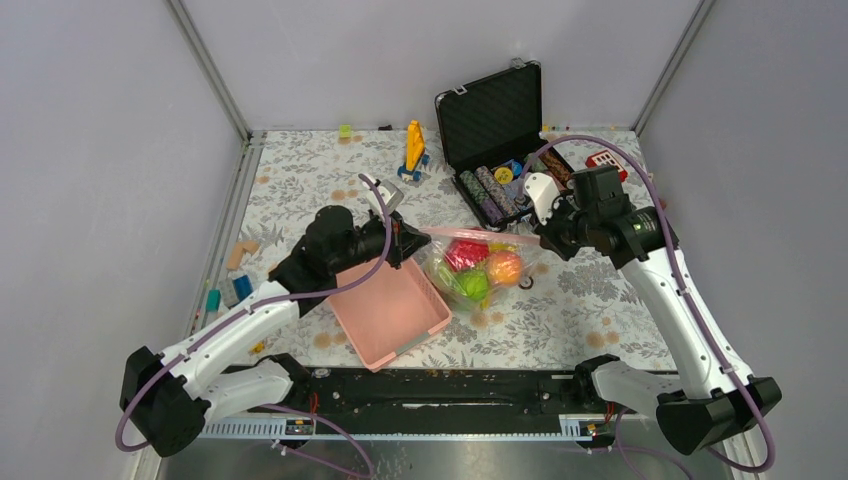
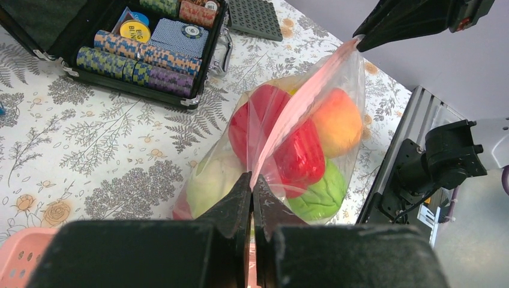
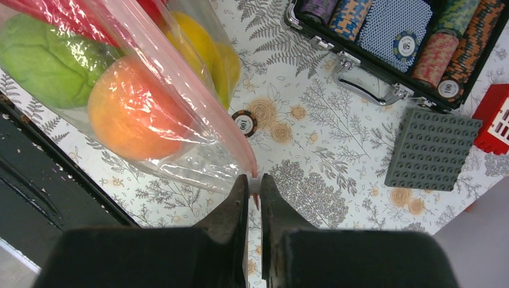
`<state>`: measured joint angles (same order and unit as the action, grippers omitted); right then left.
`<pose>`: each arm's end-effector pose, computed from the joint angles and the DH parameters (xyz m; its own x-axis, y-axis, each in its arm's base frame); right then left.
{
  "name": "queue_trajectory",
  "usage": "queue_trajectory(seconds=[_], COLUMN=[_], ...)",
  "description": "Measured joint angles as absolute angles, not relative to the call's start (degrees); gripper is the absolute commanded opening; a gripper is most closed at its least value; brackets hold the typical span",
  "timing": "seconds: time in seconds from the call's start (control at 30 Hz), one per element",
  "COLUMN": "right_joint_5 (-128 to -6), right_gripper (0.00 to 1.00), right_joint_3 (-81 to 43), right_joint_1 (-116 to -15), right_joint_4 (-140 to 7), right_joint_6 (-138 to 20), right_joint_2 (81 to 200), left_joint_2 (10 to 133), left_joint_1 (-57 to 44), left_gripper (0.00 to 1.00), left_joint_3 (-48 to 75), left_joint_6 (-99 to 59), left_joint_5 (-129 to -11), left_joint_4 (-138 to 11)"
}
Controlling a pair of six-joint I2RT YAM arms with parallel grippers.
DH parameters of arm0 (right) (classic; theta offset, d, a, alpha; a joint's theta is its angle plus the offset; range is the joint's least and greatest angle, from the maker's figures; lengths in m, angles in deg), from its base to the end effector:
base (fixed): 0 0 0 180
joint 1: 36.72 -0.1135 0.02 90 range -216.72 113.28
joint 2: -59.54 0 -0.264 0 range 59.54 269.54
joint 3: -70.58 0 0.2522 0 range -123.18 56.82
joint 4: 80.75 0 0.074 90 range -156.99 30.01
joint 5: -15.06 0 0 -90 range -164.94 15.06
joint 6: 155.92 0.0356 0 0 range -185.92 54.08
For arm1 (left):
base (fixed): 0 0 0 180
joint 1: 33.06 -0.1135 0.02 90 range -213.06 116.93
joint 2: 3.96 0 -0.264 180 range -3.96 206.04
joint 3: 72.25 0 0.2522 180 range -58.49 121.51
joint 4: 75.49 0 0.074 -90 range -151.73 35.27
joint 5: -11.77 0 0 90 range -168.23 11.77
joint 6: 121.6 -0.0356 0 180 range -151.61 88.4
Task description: Place the food in the zip-top bag and seal the zipper
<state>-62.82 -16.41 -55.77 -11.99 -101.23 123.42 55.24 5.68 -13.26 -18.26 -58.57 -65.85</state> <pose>0.1978 0.0762 0.3717 -0.2869 -0.6969 -0.6572 -0.7643 0.5802 -0.2815 0.1820 -0.1614 0.3209 -0.3255 -0.0175 -0.9454 0.7942 0.5376 -0.2833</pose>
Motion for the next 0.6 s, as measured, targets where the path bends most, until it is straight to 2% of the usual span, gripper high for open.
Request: queue_trajectory(seconds=[0.1, 0.13, 0.2, 0.23, 0.27, 0.6], right_joint_5=[-61.2, -60.6, -59.9, -59.0, -58.4, -42.6], right_gripper=[0.25, 0.36, 0.70, 0.93, 0.99, 1.00], right_joint_3=[-16.4, -16.4, -16.4, -16.4, -16.4, -15.4], right_joint_1=[-55.3, -55.1, -54.8, -54.6, -54.5, -54.4], right_joint_4=[-11.9, -11.9, -11.9, -12.0, -12.2, -21.2], right_joint_6=[-101.9, -102.1, -102.2, -102.2, -101.6, -96.6], right_joint_2=[124.0, 124.2, 124.3, 124.3, 124.3, 122.3], left_joint_2=[55.3, 55.5, 56.1, 56.4, 56.7, 58.6], left_joint_1=[5.7, 5.6, 5.4, 5.2, 5.1, 4.8], left_gripper=[0.00, 0.00, 0.00, 0.00, 0.00, 0.00], left_joint_3=[-12.6, -12.1, -10.9, -10.2, -9.7, -8.7], left_joint_6=[-18.3, -18.3, -18.3, -18.3, -18.3, -18.1], left_joint_5=[-58.3, -58.1, -57.7, -57.5, -57.4, -53.9], left_joint_4=[-64.5, -64.2, -64.0, -63.9, -63.9, -64.5])
